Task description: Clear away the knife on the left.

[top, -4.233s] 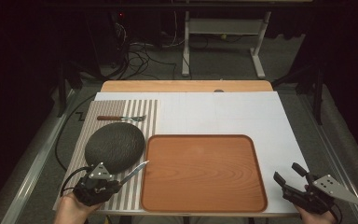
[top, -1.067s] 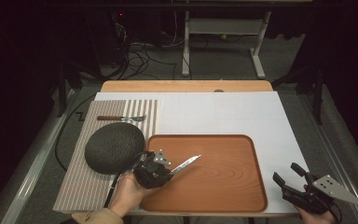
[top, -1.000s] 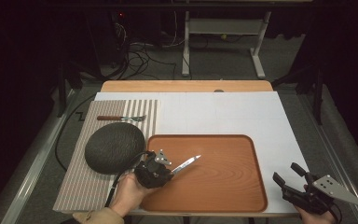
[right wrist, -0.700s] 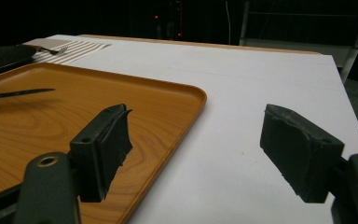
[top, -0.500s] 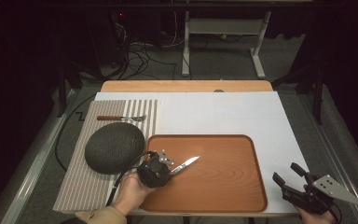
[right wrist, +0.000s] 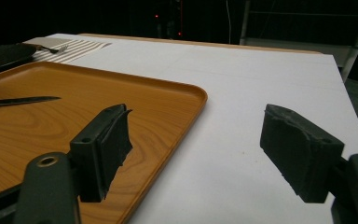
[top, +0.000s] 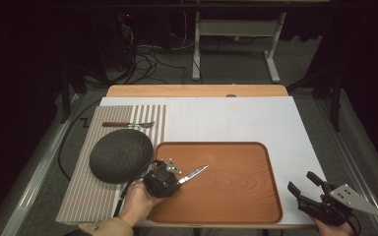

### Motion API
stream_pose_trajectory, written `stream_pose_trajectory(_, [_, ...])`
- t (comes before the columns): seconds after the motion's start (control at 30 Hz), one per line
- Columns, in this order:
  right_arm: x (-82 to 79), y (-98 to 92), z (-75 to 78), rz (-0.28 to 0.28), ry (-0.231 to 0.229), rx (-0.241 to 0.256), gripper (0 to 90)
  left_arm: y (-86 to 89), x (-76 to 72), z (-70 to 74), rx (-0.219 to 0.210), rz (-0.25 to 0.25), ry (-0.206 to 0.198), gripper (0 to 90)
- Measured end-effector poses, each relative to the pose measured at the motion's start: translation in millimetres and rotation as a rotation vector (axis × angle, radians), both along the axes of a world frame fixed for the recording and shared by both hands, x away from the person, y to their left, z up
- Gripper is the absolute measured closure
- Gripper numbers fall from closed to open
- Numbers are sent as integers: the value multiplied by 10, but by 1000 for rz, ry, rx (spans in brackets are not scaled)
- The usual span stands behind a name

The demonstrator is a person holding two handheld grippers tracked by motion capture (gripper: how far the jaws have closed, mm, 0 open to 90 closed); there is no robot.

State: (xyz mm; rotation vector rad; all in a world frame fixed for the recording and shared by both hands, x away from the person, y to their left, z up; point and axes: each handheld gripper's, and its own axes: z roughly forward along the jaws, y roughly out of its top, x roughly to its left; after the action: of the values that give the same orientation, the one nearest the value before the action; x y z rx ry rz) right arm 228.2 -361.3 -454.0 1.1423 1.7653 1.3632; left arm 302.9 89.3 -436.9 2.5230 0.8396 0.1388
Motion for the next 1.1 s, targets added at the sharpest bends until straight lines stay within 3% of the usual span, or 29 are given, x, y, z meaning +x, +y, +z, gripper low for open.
stream_pose_trajectory(0.33, [3,0,-2,0,1,-3,247,36,10,-65,3,11,8,718])
stream_pose_trajectory(1.1, [2,-1,-2,1,1,-3,246,127,47,-79,12,55,-29,673])
